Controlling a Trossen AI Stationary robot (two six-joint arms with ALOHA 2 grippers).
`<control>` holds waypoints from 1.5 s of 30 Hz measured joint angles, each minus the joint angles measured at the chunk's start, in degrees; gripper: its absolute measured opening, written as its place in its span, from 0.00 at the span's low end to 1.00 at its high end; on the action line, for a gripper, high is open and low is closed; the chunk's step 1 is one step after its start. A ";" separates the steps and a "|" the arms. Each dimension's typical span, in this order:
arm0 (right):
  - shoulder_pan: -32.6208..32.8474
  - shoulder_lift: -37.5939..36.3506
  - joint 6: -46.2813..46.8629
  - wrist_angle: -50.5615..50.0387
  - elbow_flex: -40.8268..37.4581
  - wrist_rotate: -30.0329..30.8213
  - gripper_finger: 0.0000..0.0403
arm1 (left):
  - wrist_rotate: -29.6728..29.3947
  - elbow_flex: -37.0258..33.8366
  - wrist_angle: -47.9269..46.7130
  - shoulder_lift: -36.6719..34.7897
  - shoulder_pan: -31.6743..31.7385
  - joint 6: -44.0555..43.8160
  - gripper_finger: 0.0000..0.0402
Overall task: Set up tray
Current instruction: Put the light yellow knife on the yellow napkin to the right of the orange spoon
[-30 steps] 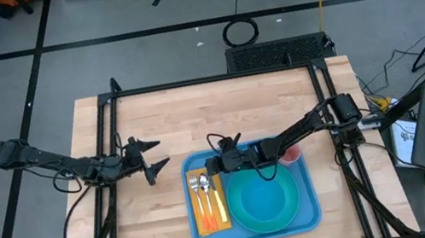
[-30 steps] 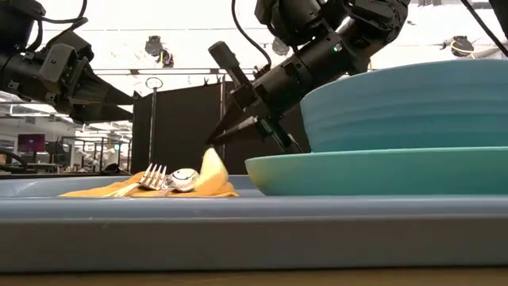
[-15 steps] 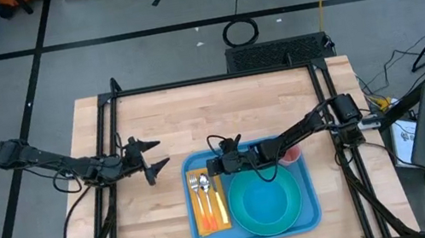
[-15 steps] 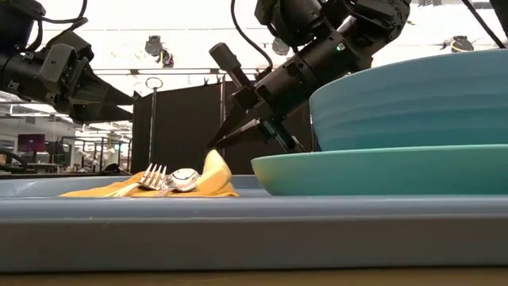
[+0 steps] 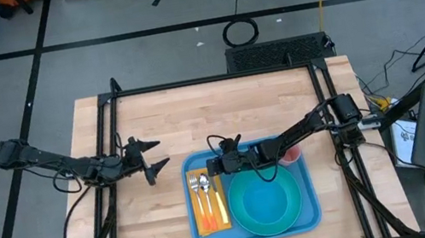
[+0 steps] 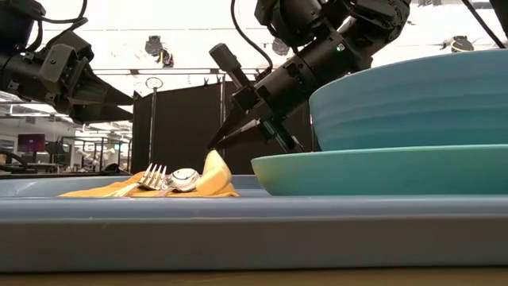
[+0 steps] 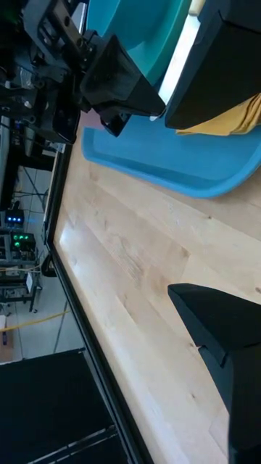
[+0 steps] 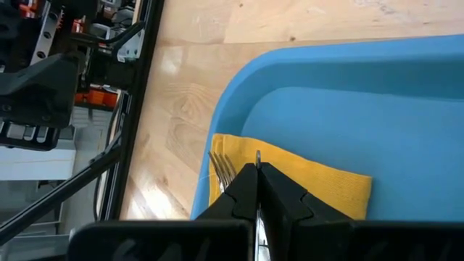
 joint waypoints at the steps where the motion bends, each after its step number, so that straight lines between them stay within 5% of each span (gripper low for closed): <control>1: 0.00 0.00 0.00 0.01 0.00 0.00 0.00 | 0.00 0.00 0.00 0.00 0.00 0.00 0.91; 24: 0.00 0.00 -0.47 0.86 0.01 -0.07 0.09 | 0.09 -0.02 -0.02 0.00 0.00 -0.17 0.92; 45: -0.02 0.00 -0.96 1.27 0.02 -1.40 0.30 | 0.13 -0.02 -0.24 -0.02 0.00 -0.41 0.92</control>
